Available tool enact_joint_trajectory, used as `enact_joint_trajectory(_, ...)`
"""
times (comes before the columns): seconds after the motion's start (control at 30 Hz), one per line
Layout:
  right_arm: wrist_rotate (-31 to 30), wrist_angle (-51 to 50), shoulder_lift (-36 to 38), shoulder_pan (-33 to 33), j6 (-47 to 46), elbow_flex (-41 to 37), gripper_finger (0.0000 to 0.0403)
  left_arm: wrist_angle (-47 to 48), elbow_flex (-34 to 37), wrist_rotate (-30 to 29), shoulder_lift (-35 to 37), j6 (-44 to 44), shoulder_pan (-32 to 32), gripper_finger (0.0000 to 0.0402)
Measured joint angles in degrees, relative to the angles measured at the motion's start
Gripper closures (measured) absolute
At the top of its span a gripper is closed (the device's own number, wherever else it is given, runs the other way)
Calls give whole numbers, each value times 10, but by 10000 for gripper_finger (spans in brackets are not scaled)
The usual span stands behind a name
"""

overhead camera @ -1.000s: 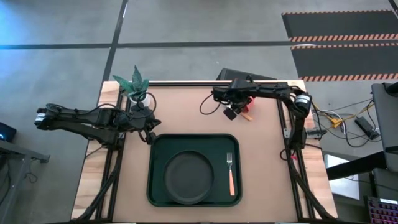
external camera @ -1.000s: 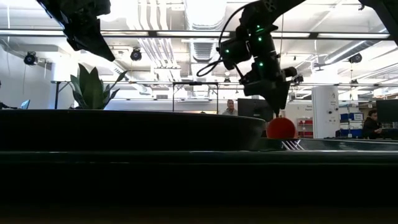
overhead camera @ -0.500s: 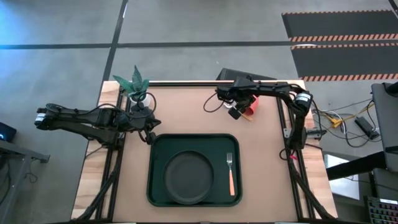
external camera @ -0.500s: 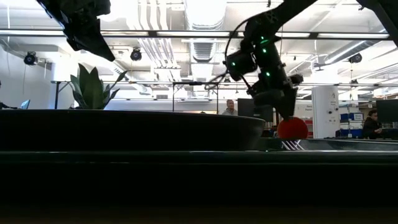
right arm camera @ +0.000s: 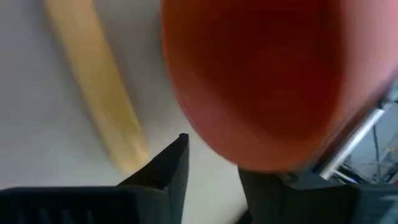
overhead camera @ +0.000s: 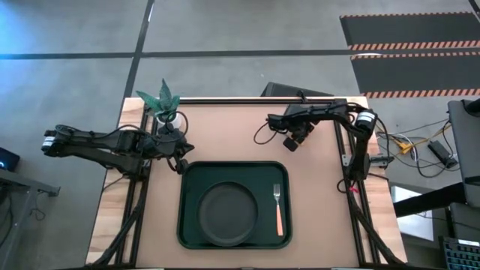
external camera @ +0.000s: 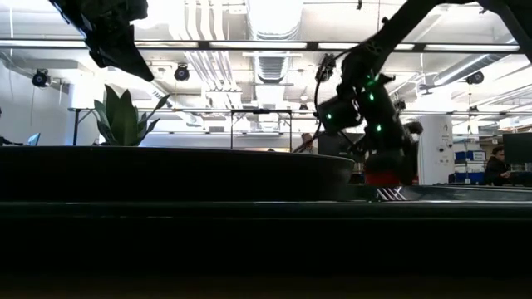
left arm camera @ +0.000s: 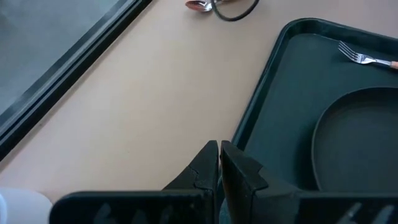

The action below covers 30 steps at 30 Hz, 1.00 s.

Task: Pick and place plate/cup/fork/spoon on tray
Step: Put the orange cup on the black serving tray to the top right of the black plate

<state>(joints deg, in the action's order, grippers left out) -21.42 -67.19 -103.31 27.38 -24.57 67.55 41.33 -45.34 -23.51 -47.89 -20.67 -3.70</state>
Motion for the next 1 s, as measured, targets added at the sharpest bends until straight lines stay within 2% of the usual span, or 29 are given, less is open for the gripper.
enact_joint_trajectory(0.2, 5, 45, 0, -3, -49, -29, 348, -2, 0, 1, -2, 0, 0, 402)
enact_joint_trajectory(0.37, 19, 26, 5, -15, -54, -4, 357, -4, 0, 2, -8, 0, 0, 402)
enact_joint_trajectory(0.77, 19, -34, 17, -54, -56, 116, 302, -4, 0, 2, -30, 0, 0, 402)
enact_joint_trajectory(1.0, -1, -74, 17, -44, -34, 194, 266, -6, 0, 2, -29, 0, 0, 402)
